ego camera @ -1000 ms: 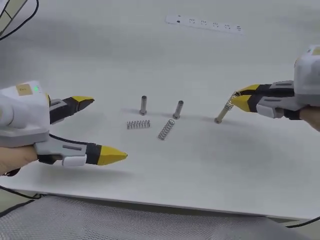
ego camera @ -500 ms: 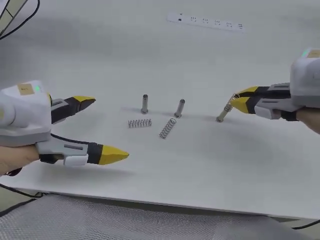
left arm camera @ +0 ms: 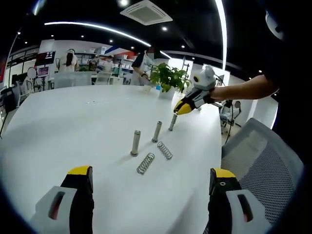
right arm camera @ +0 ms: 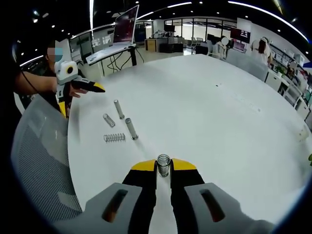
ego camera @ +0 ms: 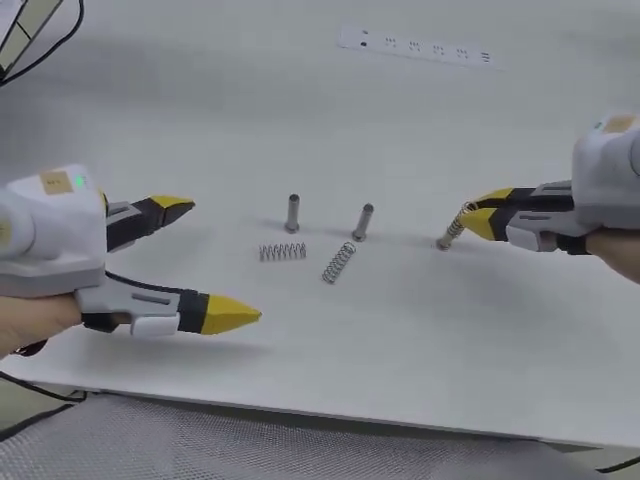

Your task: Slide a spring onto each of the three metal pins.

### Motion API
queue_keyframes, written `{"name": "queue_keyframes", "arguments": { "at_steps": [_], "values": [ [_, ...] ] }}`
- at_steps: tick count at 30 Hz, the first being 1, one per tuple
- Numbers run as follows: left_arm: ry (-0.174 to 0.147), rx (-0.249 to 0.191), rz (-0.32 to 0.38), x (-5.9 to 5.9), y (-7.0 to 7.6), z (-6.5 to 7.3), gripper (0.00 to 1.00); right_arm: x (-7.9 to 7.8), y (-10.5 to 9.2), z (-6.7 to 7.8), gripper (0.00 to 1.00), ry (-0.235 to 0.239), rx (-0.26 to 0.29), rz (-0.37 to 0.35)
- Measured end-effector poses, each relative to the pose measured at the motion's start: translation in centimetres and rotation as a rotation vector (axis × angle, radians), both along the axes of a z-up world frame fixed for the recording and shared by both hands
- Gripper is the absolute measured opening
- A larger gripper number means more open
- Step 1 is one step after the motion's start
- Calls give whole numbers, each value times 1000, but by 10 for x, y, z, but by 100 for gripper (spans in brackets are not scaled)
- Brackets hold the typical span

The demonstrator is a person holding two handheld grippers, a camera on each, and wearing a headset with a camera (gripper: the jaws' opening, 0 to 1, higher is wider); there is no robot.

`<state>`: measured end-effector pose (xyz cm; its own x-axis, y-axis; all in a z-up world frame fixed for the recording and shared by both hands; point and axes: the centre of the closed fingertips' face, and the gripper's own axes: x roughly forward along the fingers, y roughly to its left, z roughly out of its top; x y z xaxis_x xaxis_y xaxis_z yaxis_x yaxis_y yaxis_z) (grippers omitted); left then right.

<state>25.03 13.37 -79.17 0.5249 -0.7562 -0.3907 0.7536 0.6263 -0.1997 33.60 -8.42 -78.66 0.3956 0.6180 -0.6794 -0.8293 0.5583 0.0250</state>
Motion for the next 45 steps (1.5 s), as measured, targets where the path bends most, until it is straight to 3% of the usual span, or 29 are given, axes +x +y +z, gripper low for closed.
{"name": "queue_keyframes", "arguments": {
  "at_steps": [25, 38, 45],
  "values": [
    [7, 6, -1, 1, 1, -2, 96, -5, -2, -24, 8, 40, -38, 5],
    [4, -1, 1, 1, 0, -1, 96, -4, -1, -25, 8, 71, -24, -2],
    [5, -1, 3, 1, 1, 0, 96, -4, -1, -25, 9, 61, -24, 3]
  ]
}}
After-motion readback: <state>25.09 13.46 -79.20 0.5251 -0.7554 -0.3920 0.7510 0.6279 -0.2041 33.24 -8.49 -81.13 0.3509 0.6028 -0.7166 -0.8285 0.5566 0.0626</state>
